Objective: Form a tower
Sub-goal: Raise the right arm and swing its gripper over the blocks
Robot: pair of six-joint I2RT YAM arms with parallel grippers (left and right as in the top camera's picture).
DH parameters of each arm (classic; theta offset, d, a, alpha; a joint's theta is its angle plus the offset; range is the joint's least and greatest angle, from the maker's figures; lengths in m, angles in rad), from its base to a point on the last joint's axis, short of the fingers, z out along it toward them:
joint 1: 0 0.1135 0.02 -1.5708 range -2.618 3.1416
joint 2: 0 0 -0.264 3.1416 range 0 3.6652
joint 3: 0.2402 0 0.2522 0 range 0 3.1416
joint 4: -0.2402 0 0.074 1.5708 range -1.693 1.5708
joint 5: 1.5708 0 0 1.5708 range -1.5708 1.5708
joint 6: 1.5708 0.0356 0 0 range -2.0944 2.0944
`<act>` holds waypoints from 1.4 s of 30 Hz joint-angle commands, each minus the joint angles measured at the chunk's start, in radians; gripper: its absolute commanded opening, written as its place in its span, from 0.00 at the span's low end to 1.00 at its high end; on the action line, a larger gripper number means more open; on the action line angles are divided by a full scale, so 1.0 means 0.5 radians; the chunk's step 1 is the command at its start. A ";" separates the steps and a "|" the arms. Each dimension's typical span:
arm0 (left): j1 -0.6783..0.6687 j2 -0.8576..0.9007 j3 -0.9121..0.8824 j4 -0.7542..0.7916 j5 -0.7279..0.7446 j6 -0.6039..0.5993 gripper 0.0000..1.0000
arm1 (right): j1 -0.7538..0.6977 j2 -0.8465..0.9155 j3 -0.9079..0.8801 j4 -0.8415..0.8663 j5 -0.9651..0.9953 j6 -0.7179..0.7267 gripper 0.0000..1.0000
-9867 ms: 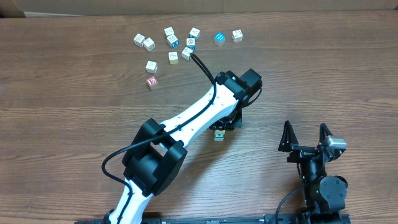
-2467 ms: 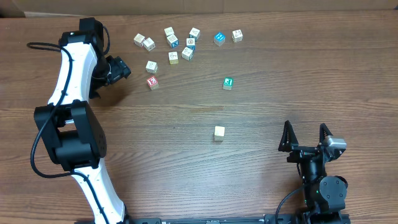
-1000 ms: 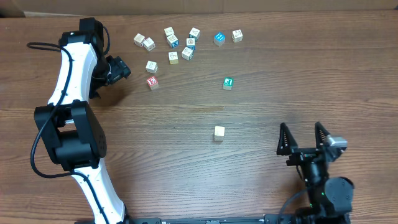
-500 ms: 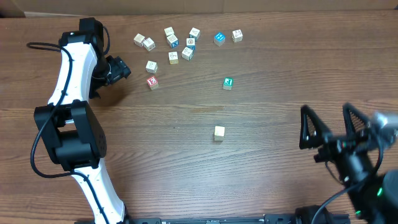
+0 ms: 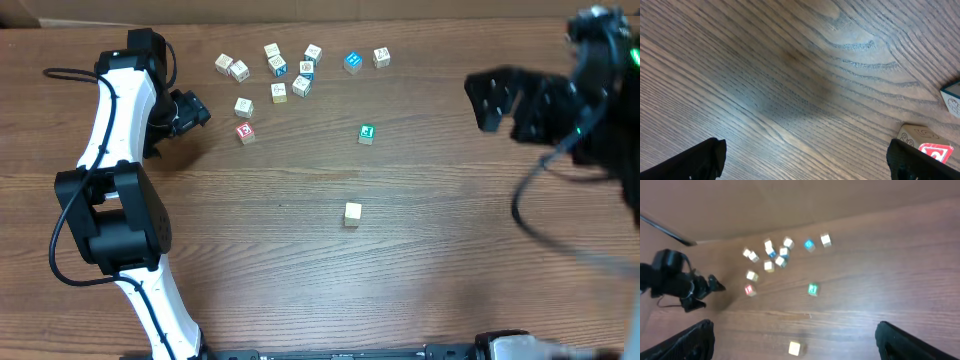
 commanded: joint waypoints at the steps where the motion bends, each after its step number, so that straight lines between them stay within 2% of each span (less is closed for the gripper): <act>1: -0.006 -0.057 0.031 -0.006 -0.017 0.032 0.99 | 0.010 0.256 0.253 -0.107 -0.066 -0.015 1.00; 7: -0.006 -0.057 0.031 -0.006 -0.017 0.031 1.00 | 0.010 0.465 0.226 -0.105 -0.138 0.001 0.99; 13: -0.006 -0.057 0.031 -0.006 -0.017 0.032 1.00 | 0.010 0.617 0.212 -0.222 -0.137 -0.001 0.83; 21: -0.006 -0.057 0.031 -0.006 -0.017 0.032 1.00 | 0.010 0.687 0.211 -0.253 -0.114 0.001 0.83; 25: -0.006 -0.057 0.031 -0.006 -0.018 0.032 1.00 | 0.010 0.687 0.211 -0.253 -0.114 0.002 0.87; 42: -0.006 -0.057 0.031 -0.006 -0.017 0.032 1.00 | 0.011 0.689 0.175 -0.250 -0.091 0.054 0.87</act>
